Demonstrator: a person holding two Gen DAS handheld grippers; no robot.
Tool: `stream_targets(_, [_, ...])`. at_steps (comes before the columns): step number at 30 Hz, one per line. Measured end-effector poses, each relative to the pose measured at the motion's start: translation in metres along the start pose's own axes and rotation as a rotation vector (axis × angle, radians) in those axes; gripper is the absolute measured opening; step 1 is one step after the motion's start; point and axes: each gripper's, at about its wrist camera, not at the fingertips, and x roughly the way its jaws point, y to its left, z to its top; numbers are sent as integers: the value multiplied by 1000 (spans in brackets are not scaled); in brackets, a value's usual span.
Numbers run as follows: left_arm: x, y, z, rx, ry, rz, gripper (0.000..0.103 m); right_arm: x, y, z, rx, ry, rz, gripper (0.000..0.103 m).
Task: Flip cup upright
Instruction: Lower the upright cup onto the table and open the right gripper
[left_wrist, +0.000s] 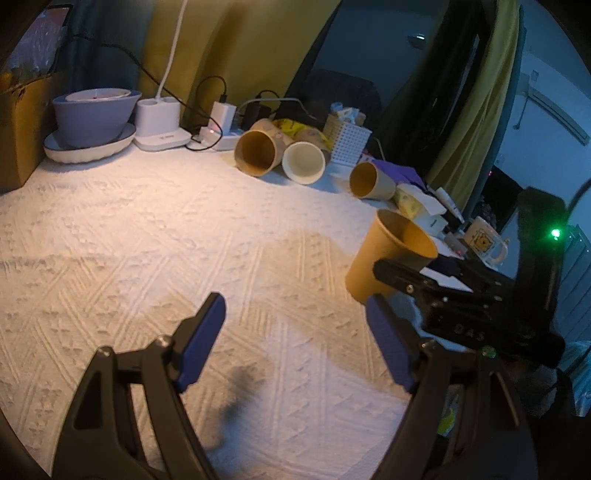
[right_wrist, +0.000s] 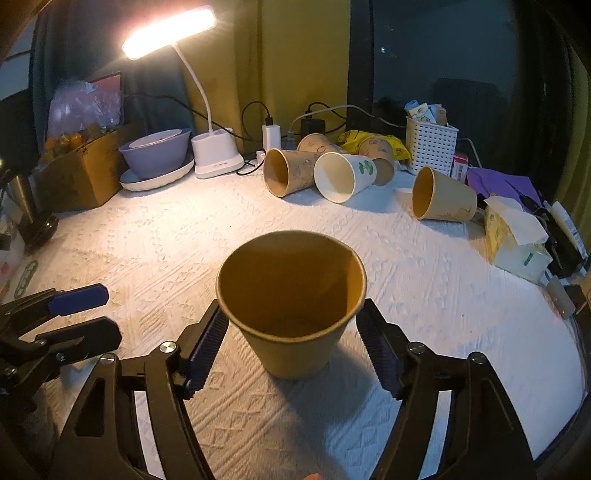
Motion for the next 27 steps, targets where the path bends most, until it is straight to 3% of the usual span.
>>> stream_targets(18, [-9,-19,-6,108,-49,73,80,-50,-12,-19,39,-17,-33,74])
stream_targets(27, [-23,-32,-2,124,-60,45,80,-80,-17,-21,55,-63,-54,74])
